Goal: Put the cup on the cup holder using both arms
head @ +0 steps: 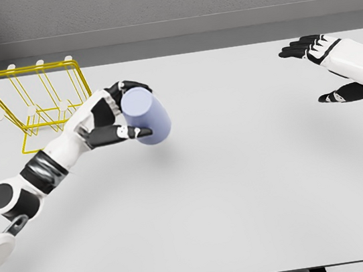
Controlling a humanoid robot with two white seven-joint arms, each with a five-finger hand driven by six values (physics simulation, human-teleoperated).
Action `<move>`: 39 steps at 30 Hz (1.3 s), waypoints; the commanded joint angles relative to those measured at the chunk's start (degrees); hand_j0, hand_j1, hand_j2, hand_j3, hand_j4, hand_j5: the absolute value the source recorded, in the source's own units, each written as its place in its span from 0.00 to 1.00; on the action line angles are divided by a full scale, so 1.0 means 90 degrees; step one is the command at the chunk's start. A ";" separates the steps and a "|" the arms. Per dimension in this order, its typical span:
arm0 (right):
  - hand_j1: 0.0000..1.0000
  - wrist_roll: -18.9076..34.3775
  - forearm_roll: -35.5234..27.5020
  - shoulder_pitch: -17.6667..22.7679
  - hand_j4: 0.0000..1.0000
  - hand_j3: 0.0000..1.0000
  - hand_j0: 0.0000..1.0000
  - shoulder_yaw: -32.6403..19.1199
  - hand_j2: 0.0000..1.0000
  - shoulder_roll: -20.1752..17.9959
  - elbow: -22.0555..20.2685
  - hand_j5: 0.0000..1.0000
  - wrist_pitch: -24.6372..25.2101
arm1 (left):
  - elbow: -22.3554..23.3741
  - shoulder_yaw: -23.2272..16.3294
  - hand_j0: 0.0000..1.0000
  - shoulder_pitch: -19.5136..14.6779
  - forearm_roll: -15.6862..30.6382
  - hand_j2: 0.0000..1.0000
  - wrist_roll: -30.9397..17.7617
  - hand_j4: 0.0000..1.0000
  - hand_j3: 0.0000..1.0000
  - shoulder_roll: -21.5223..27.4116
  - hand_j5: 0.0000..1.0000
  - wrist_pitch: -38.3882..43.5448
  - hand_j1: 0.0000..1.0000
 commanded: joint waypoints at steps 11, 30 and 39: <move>1.00 -0.0004 -0.0045 0.0000 1.00 1.00 1.00 -0.0010 1.00 -0.0016 -0.0001 1.00 0.0015 | -0.0036 0.0444 0.62 0.0000 0.0344 0.62 0.0000 0.62 0.62 0.0414 0.62 -0.0001 0.62; 1.00 -0.0004 -0.0045 0.0000 1.00 1.00 1.00 0.0000 1.00 -0.0006 -0.0001 1.00 0.0015 | 0.0061 0.0893 0.63 0.0010 0.0696 0.63 0.0000 0.63 0.63 0.0873 0.63 -0.0030 0.63; 1.00 -0.0004 -0.0045 0.0000 1.00 1.00 1.00 0.0000 1.00 -0.0006 -0.0010 1.00 0.0015 | 0.0061 0.0981 0.65 0.0068 0.0823 0.65 0.0000 0.65 0.65 0.1165 0.65 -0.0040 0.65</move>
